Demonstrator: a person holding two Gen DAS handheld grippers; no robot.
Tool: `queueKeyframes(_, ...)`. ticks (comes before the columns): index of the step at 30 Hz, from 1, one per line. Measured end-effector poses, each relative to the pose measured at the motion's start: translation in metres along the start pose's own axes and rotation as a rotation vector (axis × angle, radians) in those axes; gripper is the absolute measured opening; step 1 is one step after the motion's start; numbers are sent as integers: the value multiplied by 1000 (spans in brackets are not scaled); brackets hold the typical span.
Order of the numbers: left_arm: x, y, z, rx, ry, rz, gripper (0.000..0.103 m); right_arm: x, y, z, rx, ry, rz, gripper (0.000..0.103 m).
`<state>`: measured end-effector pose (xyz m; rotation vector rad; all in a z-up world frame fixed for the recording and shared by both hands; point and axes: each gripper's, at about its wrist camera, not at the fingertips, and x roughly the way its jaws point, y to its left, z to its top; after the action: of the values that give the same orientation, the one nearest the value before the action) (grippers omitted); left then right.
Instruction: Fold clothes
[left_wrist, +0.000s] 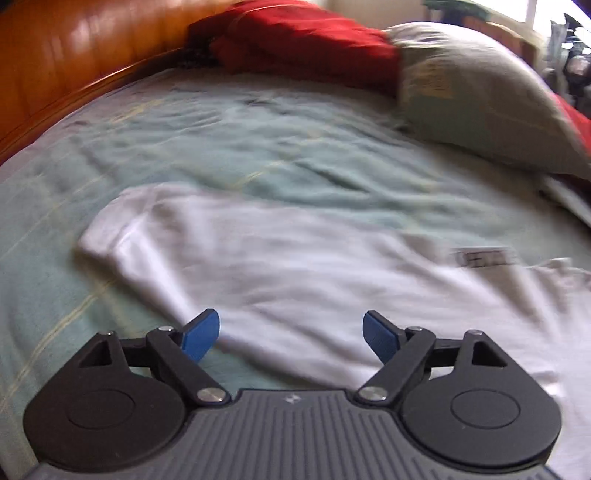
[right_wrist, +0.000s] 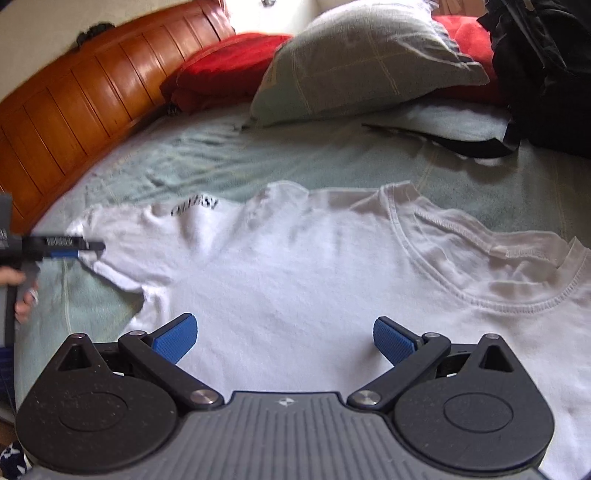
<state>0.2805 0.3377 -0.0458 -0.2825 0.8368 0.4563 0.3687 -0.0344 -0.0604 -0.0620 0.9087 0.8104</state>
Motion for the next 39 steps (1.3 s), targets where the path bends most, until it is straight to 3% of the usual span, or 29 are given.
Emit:
queueKeyframes(5,5,-76,19,-37,88,-387,88,-7,11,0,-46,31,-5,103)
queueKeyframes(7,20,-98,21,-70,146,-489,88,-10,13,0,-54,29,16,103)
queueKeyframes(13,73,-112,27,-150,199,-473,87,-9,6,2,-23,24,45,103)
queueKeyframes(17,100,-106,41,-212,123,-428,87,-7,0,4,1,23,59,103)
queueKeyframes(21,102,-117,56,-166,70,-310,87,-6,-3,4,3,16,39,103)
queueKeyframes(23,92,-125,57,-120,55,-297,86,-8,-4,4,-3,9,33,103)
queueKeyframes(27,54,-149,49,-12,96,-399,88,-15,-8,7,4,-7,31,103)
queueKeyframes(32,37,-186,31,19,239,-642,90,-17,-11,7,-1,-1,11,103)
queueKeyframes(39,86,-199,26,-37,255,-575,89,-18,-16,8,14,-7,20,103)
